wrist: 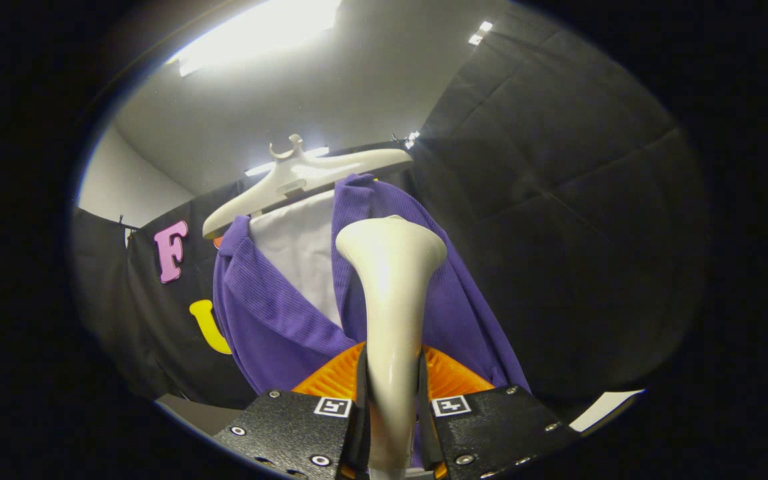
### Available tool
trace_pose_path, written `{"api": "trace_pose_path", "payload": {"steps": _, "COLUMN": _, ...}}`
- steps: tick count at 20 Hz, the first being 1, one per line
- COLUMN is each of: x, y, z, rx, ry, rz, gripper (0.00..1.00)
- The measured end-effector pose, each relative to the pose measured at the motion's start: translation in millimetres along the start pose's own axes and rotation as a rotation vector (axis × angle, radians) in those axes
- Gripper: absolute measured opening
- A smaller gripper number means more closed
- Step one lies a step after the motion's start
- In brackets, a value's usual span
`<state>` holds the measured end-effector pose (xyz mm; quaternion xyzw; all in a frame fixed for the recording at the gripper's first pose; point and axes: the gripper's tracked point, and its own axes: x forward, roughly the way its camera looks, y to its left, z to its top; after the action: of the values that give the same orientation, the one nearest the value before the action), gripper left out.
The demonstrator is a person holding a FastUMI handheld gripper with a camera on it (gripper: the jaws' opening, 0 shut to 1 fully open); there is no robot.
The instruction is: Iron the clothes twice with a garment steamer, once on the left side and once on the right side.
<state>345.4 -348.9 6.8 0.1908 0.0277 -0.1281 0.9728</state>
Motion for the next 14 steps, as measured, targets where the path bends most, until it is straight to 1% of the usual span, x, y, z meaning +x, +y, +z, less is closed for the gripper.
{"api": "trace_pose_path", "payload": {"steps": 4, "x": 10, "y": -10, "z": -38, "rx": 0.019, "ry": 0.071, "rz": -0.039, "gripper": 0.29}}
{"api": "trace_pose_path", "payload": {"steps": 10, "x": -3, "y": -39, "z": -105, "rx": 0.040, "ry": 0.185, "rz": -0.081, "gripper": 0.29}}
{"api": "trace_pose_path", "payload": {"steps": 14, "x": -11, "y": -56, "z": -152, "rx": 0.049, "ry": 0.264, "rz": -0.125, "gripper": 0.29}}
